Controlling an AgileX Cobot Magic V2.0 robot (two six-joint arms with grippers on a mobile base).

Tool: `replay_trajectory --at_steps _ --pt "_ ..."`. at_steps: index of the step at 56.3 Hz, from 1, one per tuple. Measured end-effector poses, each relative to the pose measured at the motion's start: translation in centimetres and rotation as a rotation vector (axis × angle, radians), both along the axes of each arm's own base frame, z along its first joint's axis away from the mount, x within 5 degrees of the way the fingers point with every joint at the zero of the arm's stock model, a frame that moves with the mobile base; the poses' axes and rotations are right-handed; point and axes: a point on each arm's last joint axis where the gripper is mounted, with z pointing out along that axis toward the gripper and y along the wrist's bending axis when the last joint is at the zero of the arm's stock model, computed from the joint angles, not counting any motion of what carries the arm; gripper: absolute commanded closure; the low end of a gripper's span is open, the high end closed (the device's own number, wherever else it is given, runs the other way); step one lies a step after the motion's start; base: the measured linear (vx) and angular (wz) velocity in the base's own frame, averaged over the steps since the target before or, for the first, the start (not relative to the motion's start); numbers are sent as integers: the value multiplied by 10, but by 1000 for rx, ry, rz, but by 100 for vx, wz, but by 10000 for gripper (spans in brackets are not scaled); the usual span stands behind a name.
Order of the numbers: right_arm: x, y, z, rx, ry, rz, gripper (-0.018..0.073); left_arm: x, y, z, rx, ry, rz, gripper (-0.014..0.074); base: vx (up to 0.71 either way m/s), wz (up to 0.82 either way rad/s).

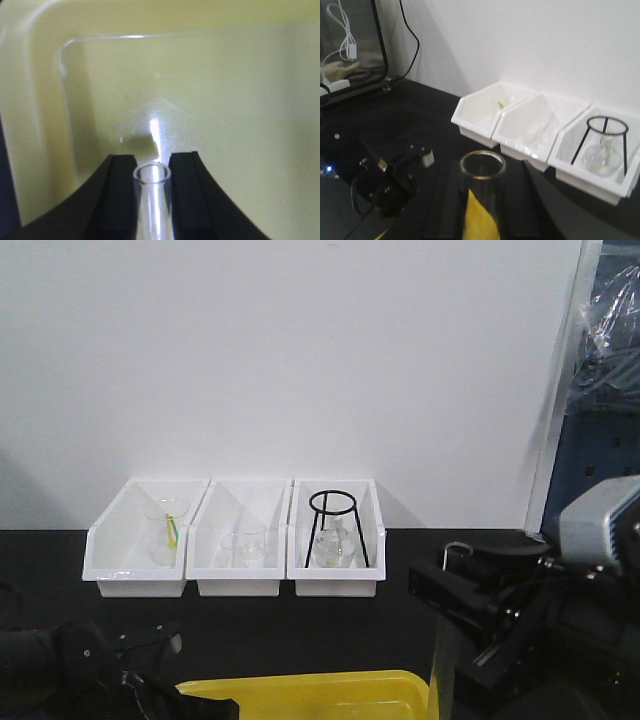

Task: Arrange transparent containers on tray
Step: 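Lower both held tubes down into the yellow tray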

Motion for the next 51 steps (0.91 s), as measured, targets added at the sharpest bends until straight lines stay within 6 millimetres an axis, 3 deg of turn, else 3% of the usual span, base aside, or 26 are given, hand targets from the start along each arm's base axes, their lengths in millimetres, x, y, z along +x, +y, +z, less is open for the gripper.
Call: replay_trajectory --at_steps 27,32,51 --pt "46 17 -98 134 612 -136 572 1 1 5 0 -29 7 224 0 0" --pt "60 22 -120 127 706 -169 572 0 1 16 -9 -60 5 224 0 0" --pt "114 46 -174 119 902 -208 571 -14 6 80 -45 -272 -16 224 0 0"
